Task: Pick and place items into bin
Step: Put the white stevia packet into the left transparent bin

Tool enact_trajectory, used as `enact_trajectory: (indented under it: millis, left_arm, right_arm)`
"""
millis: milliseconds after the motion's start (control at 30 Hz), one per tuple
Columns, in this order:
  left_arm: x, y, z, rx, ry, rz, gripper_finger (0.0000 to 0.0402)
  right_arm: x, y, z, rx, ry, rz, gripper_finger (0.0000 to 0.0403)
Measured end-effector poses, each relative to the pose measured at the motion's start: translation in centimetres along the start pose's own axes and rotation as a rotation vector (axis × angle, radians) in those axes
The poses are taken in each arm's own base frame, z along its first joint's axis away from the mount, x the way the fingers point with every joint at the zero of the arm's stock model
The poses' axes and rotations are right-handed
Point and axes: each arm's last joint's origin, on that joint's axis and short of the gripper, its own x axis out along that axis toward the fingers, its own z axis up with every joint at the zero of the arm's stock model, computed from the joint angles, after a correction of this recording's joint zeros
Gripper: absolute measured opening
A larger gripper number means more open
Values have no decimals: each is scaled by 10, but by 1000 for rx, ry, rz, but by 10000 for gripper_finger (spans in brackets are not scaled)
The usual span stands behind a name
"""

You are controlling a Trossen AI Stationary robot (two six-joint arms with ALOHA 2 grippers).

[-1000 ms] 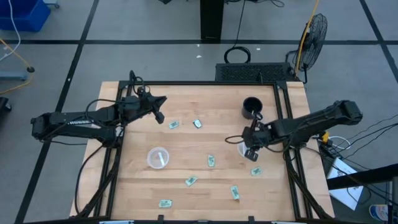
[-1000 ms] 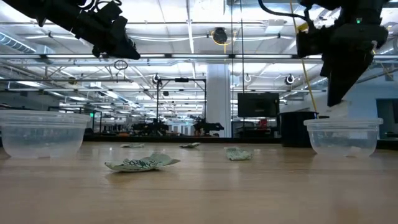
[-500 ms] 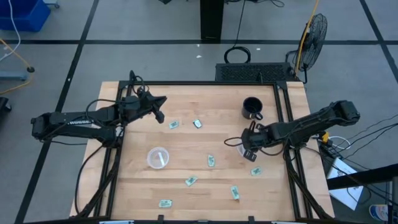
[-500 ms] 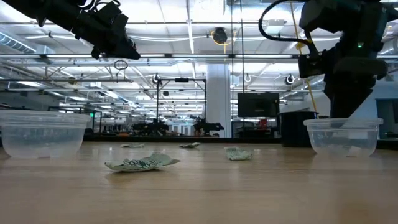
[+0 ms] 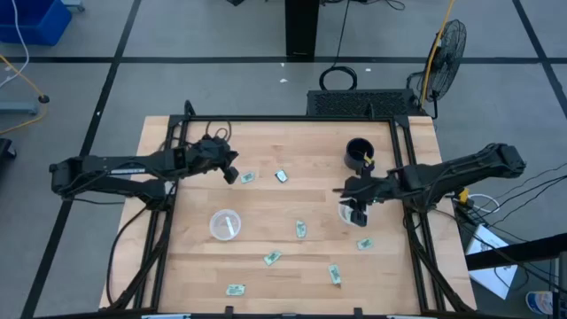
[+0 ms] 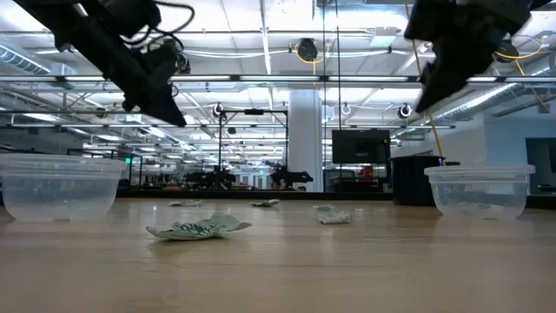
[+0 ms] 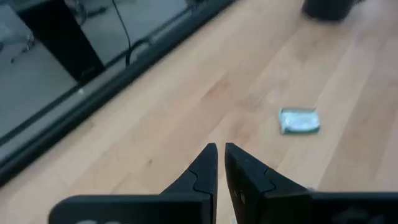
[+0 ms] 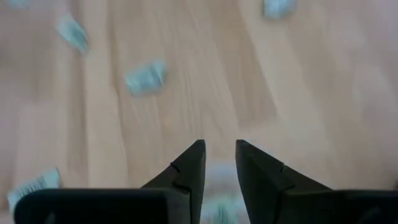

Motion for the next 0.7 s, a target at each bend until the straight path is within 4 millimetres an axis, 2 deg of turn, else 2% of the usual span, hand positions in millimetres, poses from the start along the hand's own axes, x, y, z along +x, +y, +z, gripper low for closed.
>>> enact_trajectory:
  millis: [167,400,533,700]
  left_arm:
    - [26,-4,-8,43,91,-46,70]
    - [58,-13,-22,63,187,-101,140]
    - [75,-16,-33,72,242,-93,146]
    - [92,-18,-52,85,342,-71,135]
  right_arm:
    - [-4,-5,11,-52,-223,-61,94]
    - [5,-15,8,-79,-302,-184,113]
    - [12,-20,3,-91,-338,-213,116]
    - [13,-25,4,-115,-344,-233,116]
